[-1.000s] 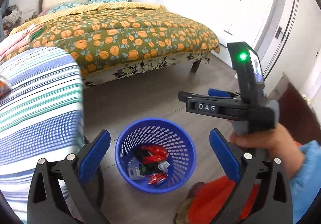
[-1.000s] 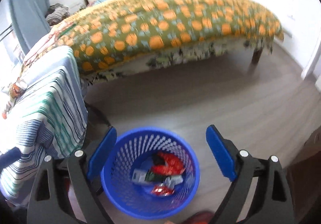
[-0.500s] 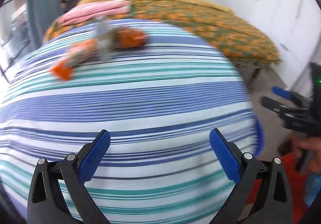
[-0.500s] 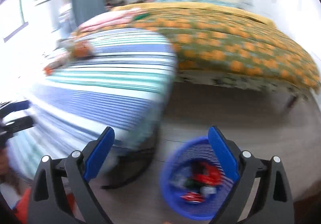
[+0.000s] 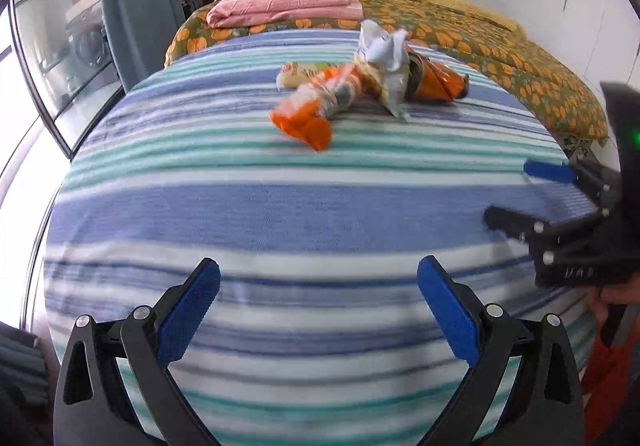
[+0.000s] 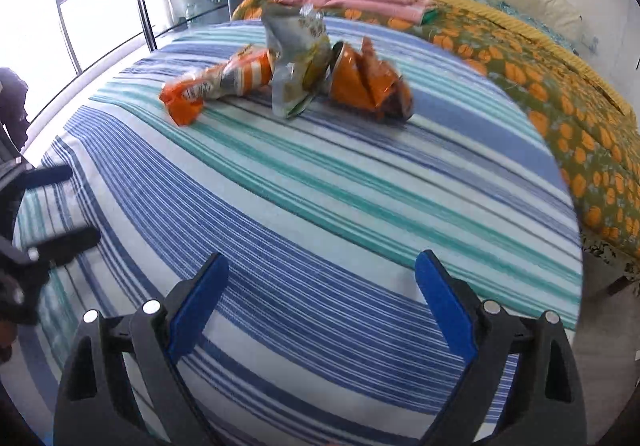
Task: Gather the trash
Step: 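Move both tools back over the table toward the remaining wrappers, then grasp the orange-white bread bag with the left tool while the right tool grasps the orange chip bag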
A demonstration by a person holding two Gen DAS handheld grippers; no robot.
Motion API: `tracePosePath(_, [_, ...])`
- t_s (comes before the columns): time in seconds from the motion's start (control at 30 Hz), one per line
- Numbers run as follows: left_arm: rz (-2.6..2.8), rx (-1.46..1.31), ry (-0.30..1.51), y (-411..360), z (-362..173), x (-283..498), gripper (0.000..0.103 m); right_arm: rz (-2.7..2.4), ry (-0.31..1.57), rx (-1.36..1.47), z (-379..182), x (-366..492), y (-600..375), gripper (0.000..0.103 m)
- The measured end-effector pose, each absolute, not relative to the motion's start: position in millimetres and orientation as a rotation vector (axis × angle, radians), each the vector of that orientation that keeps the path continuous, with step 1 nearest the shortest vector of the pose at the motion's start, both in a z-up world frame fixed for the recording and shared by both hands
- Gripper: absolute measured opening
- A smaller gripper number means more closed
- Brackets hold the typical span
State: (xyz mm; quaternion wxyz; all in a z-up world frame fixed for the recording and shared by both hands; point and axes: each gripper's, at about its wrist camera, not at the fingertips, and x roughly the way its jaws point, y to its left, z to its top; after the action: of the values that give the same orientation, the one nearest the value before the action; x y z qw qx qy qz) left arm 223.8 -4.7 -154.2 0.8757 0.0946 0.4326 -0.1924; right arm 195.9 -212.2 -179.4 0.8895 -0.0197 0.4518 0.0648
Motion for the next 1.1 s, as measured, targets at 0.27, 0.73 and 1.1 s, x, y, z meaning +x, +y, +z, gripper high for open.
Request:
tracePosePath(0.27, [-0.487, 0.225, 0.902, -24.7, -152.0, 316.5, 0.098, 0.135, 0.934, -0.02, -182.8, 197.4, -212.0, 0.094])
tracePosePath(0.73, [-0.578, 0.355, 0.917, -73.8, -164.9, 375.1, 0.077, 0.136, 0.936, -0.018, -182.6, 197.7, -213.3, 0.095])
tracePosePath(1.1, [-0.416, 0.159, 0.933, -17.4, -145.1, 331.0, 0.051, 0.136, 0.937, -0.017, -182.3, 197.9, -213.6, 0.095])
